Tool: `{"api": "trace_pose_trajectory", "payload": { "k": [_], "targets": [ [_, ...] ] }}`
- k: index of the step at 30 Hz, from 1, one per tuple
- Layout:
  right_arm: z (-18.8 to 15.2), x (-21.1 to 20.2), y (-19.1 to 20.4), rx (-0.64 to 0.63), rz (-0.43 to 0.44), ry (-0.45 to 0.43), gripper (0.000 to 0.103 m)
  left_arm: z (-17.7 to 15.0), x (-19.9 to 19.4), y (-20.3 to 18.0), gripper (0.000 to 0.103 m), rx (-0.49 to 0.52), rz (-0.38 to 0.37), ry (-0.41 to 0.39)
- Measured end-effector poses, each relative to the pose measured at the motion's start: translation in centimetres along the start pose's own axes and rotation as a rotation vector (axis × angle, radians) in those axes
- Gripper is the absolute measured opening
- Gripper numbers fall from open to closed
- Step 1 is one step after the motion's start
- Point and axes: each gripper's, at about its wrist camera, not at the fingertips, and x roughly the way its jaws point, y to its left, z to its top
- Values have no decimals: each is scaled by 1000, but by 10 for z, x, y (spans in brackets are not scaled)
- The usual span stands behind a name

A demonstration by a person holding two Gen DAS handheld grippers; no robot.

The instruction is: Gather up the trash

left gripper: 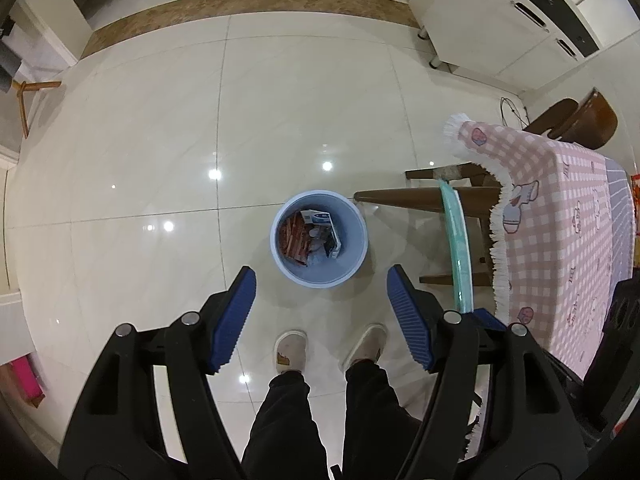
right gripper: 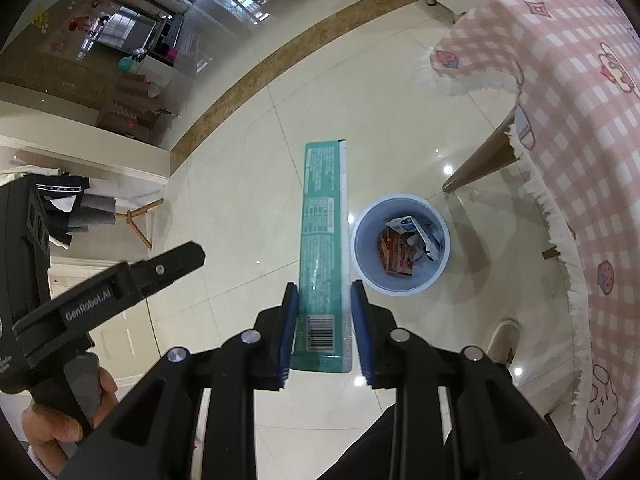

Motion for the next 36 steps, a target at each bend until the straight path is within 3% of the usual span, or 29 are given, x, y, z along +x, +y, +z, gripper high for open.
{"api": "trace_pose_trajectory", "payload": {
  "k": [6, 8, 10, 17, 27, 32, 36],
  "targets": [
    [9, 3, 5, 6, -7, -24, 29, -3, -4, 11, 69, -15, 20, -6],
    [12, 5, 5, 10, -32, -42, 38, -5, -6, 13, 69, -18, 23, -10],
    [14, 6, 3, 10, -50, -59, 56, -7, -11, 14, 69, -15, 26, -18],
    [6, -17, 1, -23, -95, -104, 56, -12, -34, 11, 69, 7, 12, -59],
    [-39, -121, 10, -97, -188, -289, 57, -37, -103, -45, 70, 159, -34, -171],
    [-64, -181, 13, -153, -226, -400, 64, -71, -160, -78, 77, 251, -115, -323],
    [-93, -238, 10, -191, -260, -512, 69, -103, -197, -105, 78, 315, -138, -433]
  ]
}}
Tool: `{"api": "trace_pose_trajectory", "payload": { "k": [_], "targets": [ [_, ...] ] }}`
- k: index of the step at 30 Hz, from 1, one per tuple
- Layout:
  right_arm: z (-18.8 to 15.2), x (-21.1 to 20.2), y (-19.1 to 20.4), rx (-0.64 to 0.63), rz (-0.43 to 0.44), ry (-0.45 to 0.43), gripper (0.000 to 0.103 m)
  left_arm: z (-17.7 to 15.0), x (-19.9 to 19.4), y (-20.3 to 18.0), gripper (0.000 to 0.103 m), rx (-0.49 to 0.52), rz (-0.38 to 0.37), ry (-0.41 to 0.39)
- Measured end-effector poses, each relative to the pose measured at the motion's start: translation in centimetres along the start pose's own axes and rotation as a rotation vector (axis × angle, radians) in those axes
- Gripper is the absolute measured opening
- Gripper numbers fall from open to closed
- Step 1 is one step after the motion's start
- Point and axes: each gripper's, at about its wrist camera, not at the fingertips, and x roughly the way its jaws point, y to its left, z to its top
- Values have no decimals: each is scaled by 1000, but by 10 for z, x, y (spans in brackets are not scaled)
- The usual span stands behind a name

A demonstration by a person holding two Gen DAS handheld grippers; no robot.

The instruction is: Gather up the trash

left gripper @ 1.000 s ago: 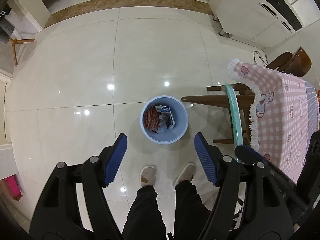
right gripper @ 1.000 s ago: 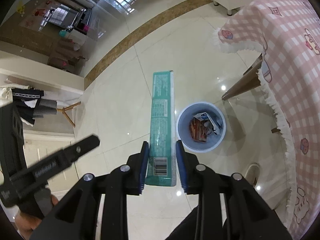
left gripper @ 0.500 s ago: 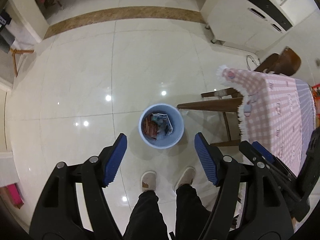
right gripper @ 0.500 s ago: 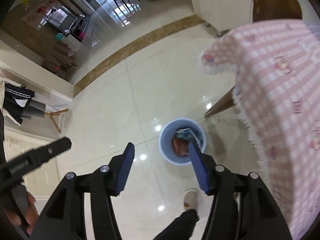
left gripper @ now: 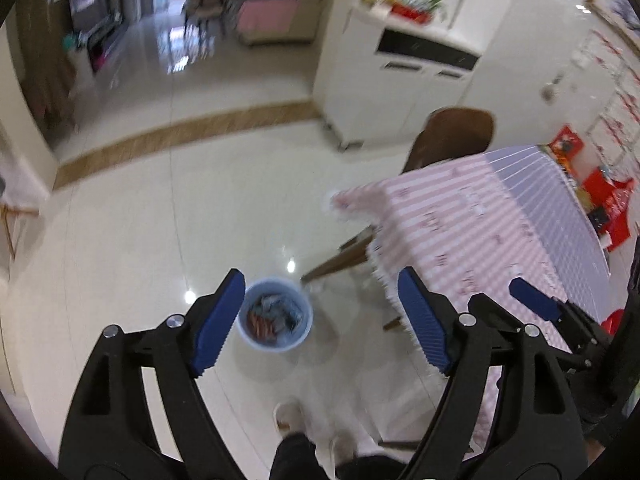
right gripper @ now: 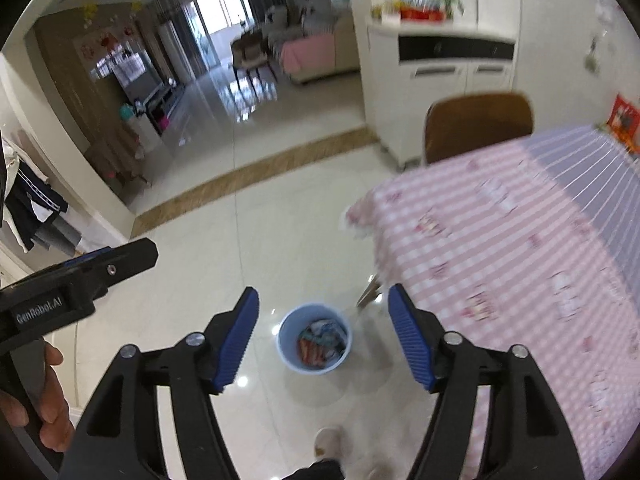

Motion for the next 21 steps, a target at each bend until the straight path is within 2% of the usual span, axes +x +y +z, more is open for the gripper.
{"api": "trace_pose_trajectory", "payload": {
  "k": [4, 10, 16, 21],
  "targets": [
    [-8, -53, -21, -28, -30, -107, 74, -13, -43, -39, 80, 40, -13, -111],
    [-40, -125, -51, -45, -27, -194, 77, -51, -97, -91, 84, 66, 14, -218],
    [-77, -190, -67, -61, -35, -271, 81, -94, -147, -135, 91, 101, 48, -292],
    [-98, -232, -68, -65, -38, -322, 83, -112, -183, -151, 94, 122, 84, -349]
  ]
}}
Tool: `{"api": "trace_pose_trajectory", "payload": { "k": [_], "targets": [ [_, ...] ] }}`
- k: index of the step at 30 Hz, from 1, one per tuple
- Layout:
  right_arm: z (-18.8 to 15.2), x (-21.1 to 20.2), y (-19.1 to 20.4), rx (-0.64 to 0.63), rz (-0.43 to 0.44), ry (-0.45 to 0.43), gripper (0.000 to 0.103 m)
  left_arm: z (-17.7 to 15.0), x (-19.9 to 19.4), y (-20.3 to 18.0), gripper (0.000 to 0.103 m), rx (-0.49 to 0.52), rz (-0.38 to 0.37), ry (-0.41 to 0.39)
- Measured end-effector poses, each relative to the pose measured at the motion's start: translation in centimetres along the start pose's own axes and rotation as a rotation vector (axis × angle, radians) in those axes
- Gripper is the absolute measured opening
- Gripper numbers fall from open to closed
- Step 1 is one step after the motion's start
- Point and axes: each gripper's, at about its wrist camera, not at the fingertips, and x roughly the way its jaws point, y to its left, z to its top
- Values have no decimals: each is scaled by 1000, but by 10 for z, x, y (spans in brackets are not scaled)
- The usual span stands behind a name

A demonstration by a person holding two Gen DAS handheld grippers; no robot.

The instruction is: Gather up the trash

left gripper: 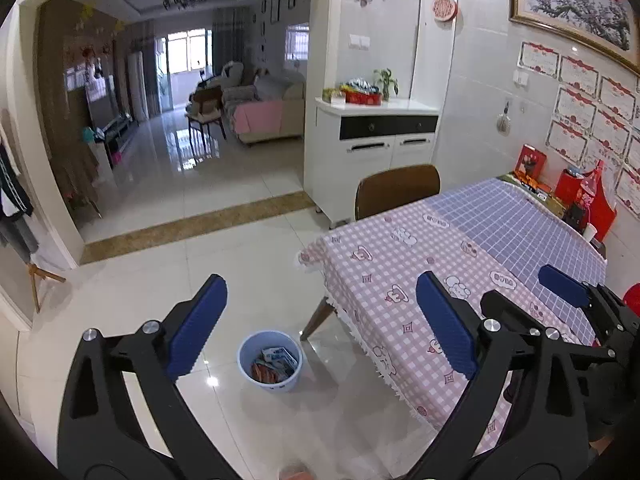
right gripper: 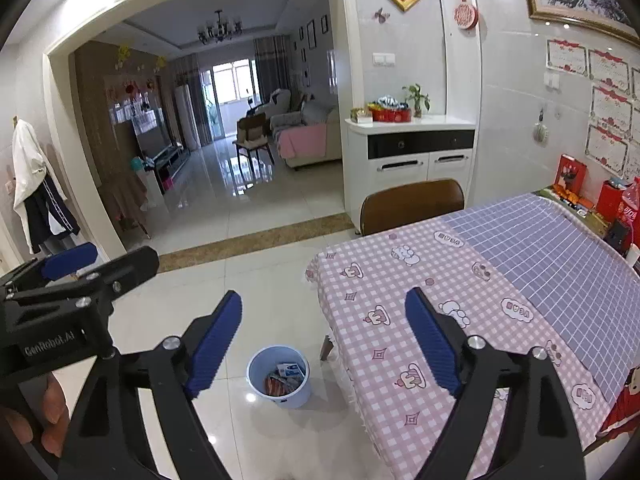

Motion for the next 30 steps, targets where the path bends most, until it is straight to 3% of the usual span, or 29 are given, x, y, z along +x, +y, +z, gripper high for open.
{"api": "trace_pose_trajectory", "payload": {
  "k": [12, 30],
  "targets": [
    [-7, -52, 34, 1, -60, -84, 87, -5, -57, 18, 95, 59, -38, -66],
    [-19, -77, 69, 14, -128, -106, 88, -8, -82, 51, 95, 102, -104, -109]
  ]
}}
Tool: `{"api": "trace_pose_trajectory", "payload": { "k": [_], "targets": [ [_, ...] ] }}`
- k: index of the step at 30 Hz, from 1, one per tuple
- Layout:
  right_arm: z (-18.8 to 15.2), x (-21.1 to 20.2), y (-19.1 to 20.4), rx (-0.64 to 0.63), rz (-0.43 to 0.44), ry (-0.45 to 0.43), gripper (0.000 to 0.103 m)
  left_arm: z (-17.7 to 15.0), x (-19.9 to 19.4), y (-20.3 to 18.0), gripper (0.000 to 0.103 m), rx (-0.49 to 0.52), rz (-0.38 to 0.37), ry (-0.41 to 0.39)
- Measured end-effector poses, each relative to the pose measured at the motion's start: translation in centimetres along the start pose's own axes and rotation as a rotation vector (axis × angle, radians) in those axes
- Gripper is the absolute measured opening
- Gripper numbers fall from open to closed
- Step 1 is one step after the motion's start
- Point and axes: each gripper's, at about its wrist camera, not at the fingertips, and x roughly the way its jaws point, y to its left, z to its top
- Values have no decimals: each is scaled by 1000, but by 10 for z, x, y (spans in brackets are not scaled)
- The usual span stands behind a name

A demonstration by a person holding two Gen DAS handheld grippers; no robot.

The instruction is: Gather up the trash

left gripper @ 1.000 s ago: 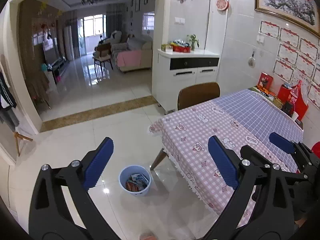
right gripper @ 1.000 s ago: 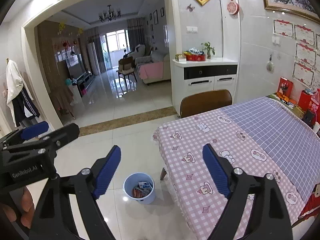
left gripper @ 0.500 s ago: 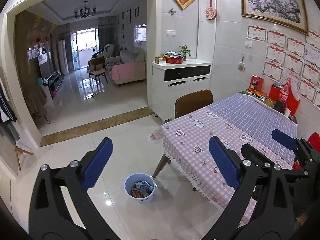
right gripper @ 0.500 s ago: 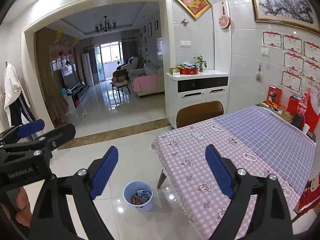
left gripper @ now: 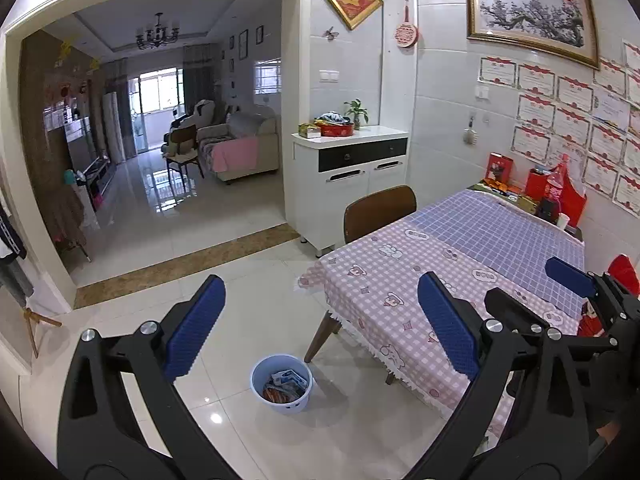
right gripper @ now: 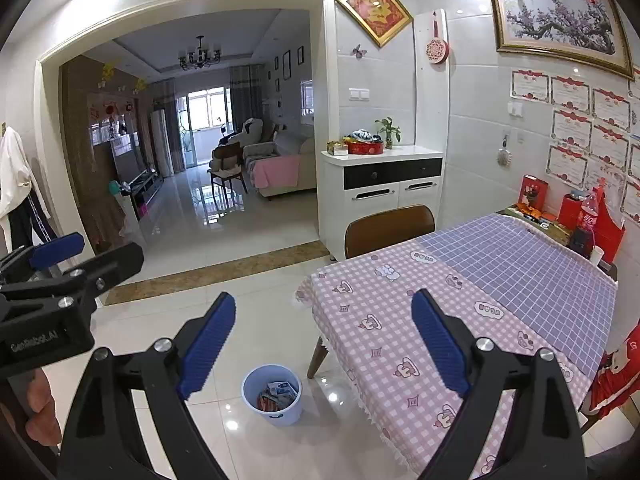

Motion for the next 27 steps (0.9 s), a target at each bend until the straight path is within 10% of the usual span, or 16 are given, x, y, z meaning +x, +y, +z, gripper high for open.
{"api": "trace_pose_trajectory", "payload": {
  "k": [27],
  "targets": [
    [-4, 4, -6, 15, -36, 8, 88, 2, 10, 4, 95, 7, -31, 9]
  ]
}}
